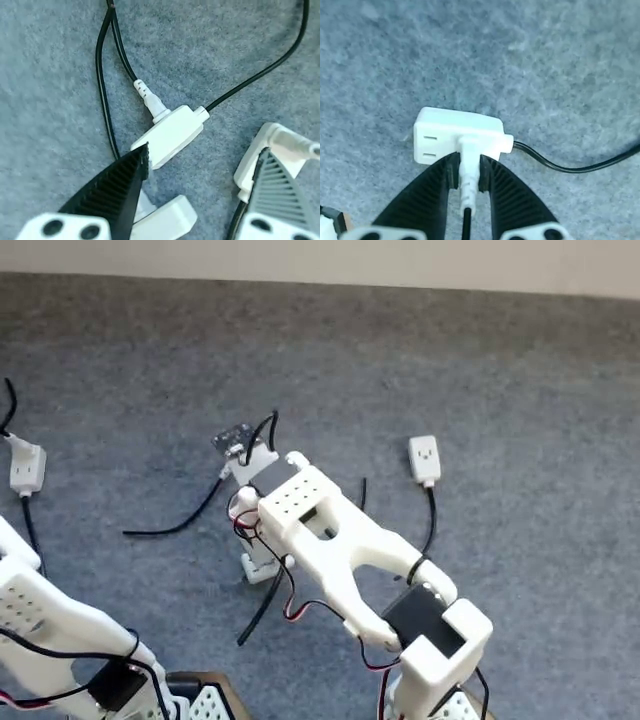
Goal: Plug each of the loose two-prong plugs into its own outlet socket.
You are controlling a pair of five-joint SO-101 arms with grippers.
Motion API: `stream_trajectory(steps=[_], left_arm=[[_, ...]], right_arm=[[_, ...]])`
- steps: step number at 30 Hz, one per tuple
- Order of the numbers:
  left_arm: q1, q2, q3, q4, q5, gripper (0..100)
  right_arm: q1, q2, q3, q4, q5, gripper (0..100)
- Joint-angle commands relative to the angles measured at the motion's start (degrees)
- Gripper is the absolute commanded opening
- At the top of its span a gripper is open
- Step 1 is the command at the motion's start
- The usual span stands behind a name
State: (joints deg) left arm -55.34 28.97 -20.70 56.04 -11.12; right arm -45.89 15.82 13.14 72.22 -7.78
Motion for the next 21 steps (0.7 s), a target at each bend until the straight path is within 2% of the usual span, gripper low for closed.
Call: stream_trajectory(steps=[1,4,8,11,14,17,21], left_arm=[[5.2,-7.7,-4.3,9.0,-5.5,34],[9.3,-10.5,-6.5,16.4,-8.4,33],[15.5,-13.1,-9.6,26.8,-13.5,33],[21.0,-14.3,-12.7,36.0,-19.9,33],[26.5,-15.3,-14.7,43.1,-22.1,33],[30.7,-17.1,-13.7,44.6,-22.1,33],[37.5,-20.3,-7.3,44.7,-22.1,33]], right_arm=[[0.7,-1.5,-3.2,3.3,4.0,0.7],[0.8,-4.4,-9.6,7.2,4.2,2.9],[0.8,-8.7,-19.5,13.4,8.0,15.3],[0.8,-11.5,-25.7,18.2,9.9,23.8],[0.8,-14.6,-30.1,21.1,10.5,27.3],[1.4,-19.1,-32.2,22.5,10.4,27.4],[6.9,-27.7,-32.5,21.1,11.3,27.4]])
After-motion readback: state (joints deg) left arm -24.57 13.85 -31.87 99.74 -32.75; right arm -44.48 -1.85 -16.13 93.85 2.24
